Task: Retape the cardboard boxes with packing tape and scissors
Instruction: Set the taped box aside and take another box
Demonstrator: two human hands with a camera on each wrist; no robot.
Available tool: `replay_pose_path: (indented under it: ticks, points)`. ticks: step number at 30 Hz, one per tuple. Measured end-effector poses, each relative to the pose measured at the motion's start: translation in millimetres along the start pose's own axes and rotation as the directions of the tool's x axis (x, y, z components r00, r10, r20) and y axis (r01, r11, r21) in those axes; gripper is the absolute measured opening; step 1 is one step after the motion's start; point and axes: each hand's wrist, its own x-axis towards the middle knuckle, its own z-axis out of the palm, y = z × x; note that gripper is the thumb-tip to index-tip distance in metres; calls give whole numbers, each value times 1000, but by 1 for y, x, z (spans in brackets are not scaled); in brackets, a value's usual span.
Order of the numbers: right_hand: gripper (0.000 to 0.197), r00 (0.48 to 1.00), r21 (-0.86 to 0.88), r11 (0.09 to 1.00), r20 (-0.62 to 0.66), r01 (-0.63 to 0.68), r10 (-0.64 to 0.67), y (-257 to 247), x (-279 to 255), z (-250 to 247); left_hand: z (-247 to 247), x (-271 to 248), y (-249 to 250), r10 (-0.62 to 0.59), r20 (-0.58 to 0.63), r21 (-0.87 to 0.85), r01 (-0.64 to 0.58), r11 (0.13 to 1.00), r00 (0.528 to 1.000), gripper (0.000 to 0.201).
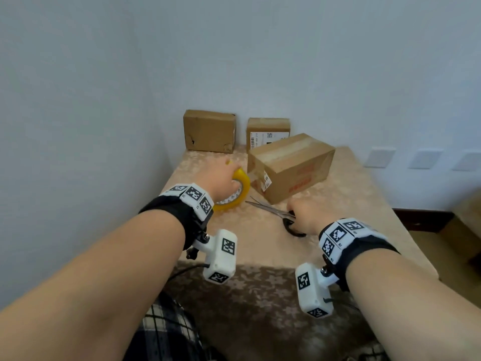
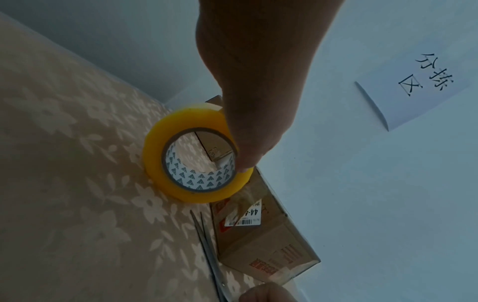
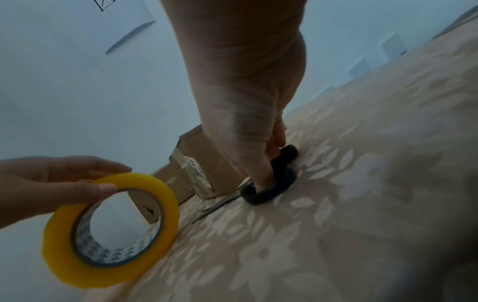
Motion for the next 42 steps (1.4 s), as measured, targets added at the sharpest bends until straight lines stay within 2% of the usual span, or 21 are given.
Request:
replay_pose_path:
  ticks: [2, 5, 6, 9, 11, 13, 14, 15, 17, 18, 21, 22, 24, 26, 28, 31, 34, 36, 38, 42]
  points:
    - [16, 999, 21, 1000, 32, 5, -6, 1, 3, -3, 1, 1, 0, -16, -54, -26, 15, 1000, 998, 46]
    - [41, 996, 87, 996, 86, -14, 6, 8, 3, -19, 0, 6, -2, -59, -105, -104, 49, 993, 993, 35]
    - [44, 995, 128, 992, 96, -18, 5, 10, 0, -28, -1, 9, -3, -68, -108, -112, 56, 992, 992, 33]
    - [28, 991, 275, 961, 133, -41, 4, 18, -7, -50, -6, 14, -3, -67, -93, -123, 55, 991, 993, 29]
    - [21, 975, 428, 900, 220, -80, -18, 20, -13, -59, -8, 14, -1, -73, -80, -162, 59, 985, 994, 26]
    - [60, 956, 537, 833, 291, -136, -31, 17, -20, -63, -9, 11, 0, -85, -63, -205, 70, 976, 994, 25]
    - [76, 944, 532, 828, 329, -175, -12, 15, -24, -65, -10, 11, 0, -92, -57, -216, 77, 973, 994, 25]
    - [80, 938, 536, 822, 347, -191, -9, 12, -25, -65, -11, 10, 0, -99, -46, -218, 87, 972, 994, 26]
    - [70, 921, 565, 791, 389, -236, -3, 8, -21, -64, -14, 10, 0, -99, -17, -223, 93, 970, 995, 30]
    - [74, 914, 570, 782, 406, -251, -3, 6, -19, -63, -14, 13, 0, -97, -3, -226, 94, 970, 995, 33]
    - [109, 913, 577, 777, 407, -252, -6, 3, -4, -58, -17, 24, 1, -98, 60, -214, 109, 971, 993, 34]
    - [106, 918, 597, 762, 396, -249, -11, 1, 1, -55, -18, 30, 0, -109, 86, -208, 125, 970, 990, 32]
    - [72, 940, 679, 702, 340, -216, -40, -4, 10, -48, -18, 40, 1, -116, 128, -230, 143, 963, 985, 28]
    - [51, 944, 728, 653, 325, -208, -61, -6, 21, -41, -18, 51, 0, -102, 151, -245, 138, 960, 983, 24]
    - [49, 954, 745, 642, 293, -182, -69, -8, 29, -36, -17, 61, -2, -88, 207, -222, 134, 966, 974, 24]
    - [58, 969, 765, 627, 237, -144, -67, -9, 37, -28, -17, 73, -2, -99, 303, -172, 157, 972, 948, 30]
    - [62, 974, 820, 558, 208, -125, -88, -6, 41, -19, -22, 76, 2, -101, 353, -107, 147, 983, 930, 21]
    - [58, 974, 847, 517, 203, -126, -96, -5, 42, -16, -26, 77, 5, -115, 389, -54, 148, 988, 914, 33]
    - [45, 975, 863, 488, 200, -127, -101, -5, 41, -15, -29, 79, 6, -143, 407, -35, 172, 985, 902, 40]
    - [39, 975, 877, 466, 190, -118, -112, -5, 39, -14, -25, 87, 4, -194, 405, -47, 232, 972, 893, 39]
